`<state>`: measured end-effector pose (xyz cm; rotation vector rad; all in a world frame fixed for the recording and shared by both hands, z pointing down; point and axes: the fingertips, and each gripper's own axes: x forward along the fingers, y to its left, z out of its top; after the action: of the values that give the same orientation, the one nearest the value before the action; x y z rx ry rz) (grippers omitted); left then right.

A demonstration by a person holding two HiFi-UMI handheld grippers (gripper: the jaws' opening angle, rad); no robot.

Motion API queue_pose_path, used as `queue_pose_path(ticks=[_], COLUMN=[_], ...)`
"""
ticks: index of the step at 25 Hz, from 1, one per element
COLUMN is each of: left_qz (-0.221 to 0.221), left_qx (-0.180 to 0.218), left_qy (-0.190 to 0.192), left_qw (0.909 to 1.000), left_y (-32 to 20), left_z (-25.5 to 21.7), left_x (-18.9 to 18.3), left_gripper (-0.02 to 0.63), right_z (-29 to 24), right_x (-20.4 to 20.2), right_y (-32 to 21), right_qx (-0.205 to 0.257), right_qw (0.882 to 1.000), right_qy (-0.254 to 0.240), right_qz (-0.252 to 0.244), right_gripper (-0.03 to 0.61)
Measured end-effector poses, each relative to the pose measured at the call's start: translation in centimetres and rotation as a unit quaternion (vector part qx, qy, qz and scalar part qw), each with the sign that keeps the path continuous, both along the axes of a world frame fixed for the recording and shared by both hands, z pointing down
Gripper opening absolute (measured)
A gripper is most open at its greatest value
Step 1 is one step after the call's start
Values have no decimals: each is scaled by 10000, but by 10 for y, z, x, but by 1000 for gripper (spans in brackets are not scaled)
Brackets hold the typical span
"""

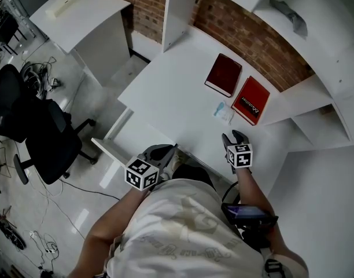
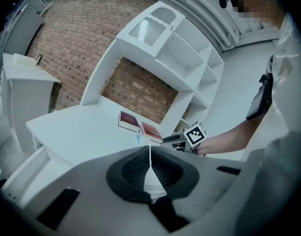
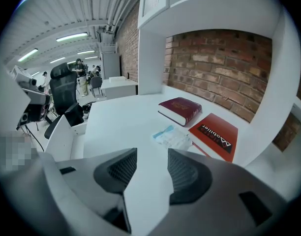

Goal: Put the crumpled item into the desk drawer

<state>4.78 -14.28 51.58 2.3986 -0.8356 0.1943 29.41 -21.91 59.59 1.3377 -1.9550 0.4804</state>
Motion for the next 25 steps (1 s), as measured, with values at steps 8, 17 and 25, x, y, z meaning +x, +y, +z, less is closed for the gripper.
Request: queue_pose_path(ticks=[8, 17, 25], left_qz=[16, 69, -6], left_qx=[-259, -539, -684], left_qy=[-24, -147, -204], left_qw=[9997, 9984, 9974], left_y=[-11, -18, -20], left_z=[15, 30, 38], left_x=[15, 25, 24], left_gripper=[28, 28, 28], right_z=[15, 37, 50], right_x=[11, 12, 5], right_y=[-40, -70, -89], right_qx=[-125, -355, -711], right_qw=[9982, 9862, 9477], right_qy=[433, 923, 1646], right_qz=[-392, -1329, -2640], right_gripper=[204, 222, 259])
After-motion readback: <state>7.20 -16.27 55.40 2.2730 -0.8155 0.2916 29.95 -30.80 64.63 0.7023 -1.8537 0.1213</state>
